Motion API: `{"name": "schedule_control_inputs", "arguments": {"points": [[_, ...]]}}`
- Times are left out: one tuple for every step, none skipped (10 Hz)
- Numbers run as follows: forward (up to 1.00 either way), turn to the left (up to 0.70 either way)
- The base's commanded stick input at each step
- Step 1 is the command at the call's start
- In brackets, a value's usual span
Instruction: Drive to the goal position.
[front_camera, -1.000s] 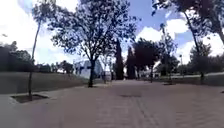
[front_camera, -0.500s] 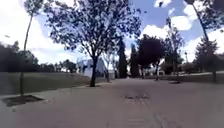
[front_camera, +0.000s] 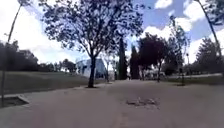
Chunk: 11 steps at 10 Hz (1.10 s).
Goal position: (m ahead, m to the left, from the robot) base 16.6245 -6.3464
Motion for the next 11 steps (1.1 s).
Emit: {"name": "schedule_control_inputs", "arguments": {"points": [[1.00, 0.00], [1.00, 0.00], [1.00, 0.00], [1.00, 0.00], [1.00, 0.00], [1.00, 0.00], [1.00, 0.00], [1.00, 0.00], [1.00, 0.00], [1.00, 0.00], [1.00, 0.00]]}}
